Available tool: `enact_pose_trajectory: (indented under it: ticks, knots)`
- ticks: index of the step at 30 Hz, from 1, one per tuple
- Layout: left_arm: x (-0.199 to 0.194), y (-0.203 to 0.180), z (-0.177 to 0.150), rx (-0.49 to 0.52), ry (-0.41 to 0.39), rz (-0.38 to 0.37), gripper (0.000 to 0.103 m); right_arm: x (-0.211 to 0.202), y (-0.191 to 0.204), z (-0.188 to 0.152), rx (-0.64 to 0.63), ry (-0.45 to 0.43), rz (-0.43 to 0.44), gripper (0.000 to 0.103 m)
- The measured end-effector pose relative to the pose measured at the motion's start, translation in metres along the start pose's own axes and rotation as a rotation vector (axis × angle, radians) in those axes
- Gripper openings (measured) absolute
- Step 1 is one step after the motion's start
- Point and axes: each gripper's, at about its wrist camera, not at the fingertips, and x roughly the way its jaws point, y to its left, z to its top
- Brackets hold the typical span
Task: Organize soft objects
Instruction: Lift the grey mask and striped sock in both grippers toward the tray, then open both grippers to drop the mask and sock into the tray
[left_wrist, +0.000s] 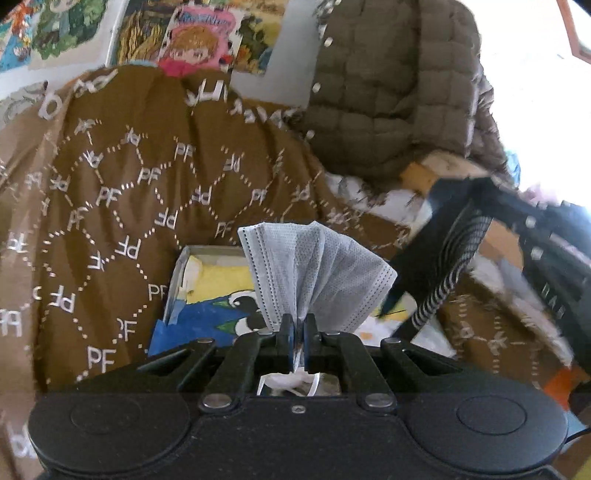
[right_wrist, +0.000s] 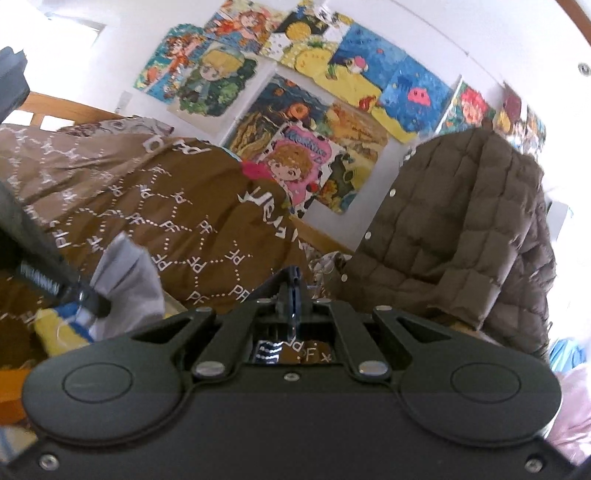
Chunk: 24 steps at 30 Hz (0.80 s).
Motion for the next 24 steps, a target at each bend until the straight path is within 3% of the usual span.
enact_pose_trajectory:
  ticks: [7, 18, 22, 24]
  knots:
    - [0.069, 0.021, -0.015, -0.012, 0.106, 0.0, 0.004, 0.068, 0.014, -0.047, 0.035, 0.133, 0.019, 0.0]
    - [0.102, 0.02, -0.027, -0.039, 0.102, -0.051, 0.005, 0.099, 0.026, -0.114, 0.044, 0.326, 0.091, 0.0]
    - [0.104, 0.02, -0.028, -0.082, 0.095, -0.042, 0.015, 0.103, 0.018, -0.126, 0.068, 0.376, 0.116, 0.0]
    - [0.103, 0.022, -0.027, -0.117, 0.097, -0.036, 0.02, 0.104, 0.012, -0.125, 0.081, 0.385, 0.122, 0.007]
